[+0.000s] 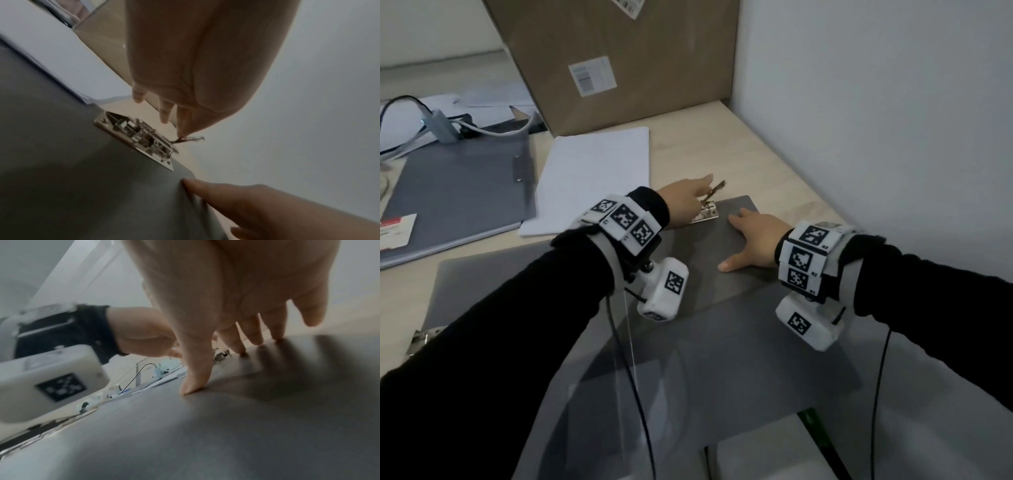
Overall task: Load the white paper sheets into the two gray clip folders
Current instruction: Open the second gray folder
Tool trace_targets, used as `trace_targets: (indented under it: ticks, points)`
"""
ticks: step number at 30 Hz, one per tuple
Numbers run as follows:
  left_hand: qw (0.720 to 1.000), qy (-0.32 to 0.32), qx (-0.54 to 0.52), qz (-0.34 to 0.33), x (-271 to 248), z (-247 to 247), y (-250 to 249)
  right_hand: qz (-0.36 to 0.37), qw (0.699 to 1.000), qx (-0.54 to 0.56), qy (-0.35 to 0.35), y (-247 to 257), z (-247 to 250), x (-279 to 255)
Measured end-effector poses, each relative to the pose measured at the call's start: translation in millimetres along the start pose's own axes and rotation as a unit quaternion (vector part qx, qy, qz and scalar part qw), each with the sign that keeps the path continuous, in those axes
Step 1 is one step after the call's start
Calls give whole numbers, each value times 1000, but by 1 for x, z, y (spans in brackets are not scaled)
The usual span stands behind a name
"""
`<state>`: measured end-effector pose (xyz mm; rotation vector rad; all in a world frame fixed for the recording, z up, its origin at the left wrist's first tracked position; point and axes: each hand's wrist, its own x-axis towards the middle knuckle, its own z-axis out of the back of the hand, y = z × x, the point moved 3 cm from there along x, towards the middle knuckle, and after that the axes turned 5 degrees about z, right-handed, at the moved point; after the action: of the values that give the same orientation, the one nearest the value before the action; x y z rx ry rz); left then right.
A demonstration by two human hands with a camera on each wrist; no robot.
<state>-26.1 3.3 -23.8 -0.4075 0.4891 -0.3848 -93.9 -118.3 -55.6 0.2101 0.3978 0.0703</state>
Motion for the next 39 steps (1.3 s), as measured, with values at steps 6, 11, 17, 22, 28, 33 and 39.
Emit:
trace_targets:
  ticks: [6,11,17,22,28,33,39]
  points:
    - [1000,-11,16,3,6,-8,-15,0,999,-34,18,-11,-1,-9]
    - [998,-47,-13,-30,-31,6,11,-18,998,-42,38,-39,7,-19]
    - [995,-87,-40,9,-105,14,79,-72,994,-76,16,-49,31,-37]
    - [985,-123,-101,73,-159,14,142,13,997,-66,-38,19,38,-50]
    - [973,-154,-99,141,-209,8,202,129,989,-74,20,122,-4,-50]
    - [985,-61,-69,145,-234,-6,230,121,986,-95,61,147,-36,-35]
    - [987,10,-105,120,-234,-19,239,121,988,-76,63,141,-44,-32]
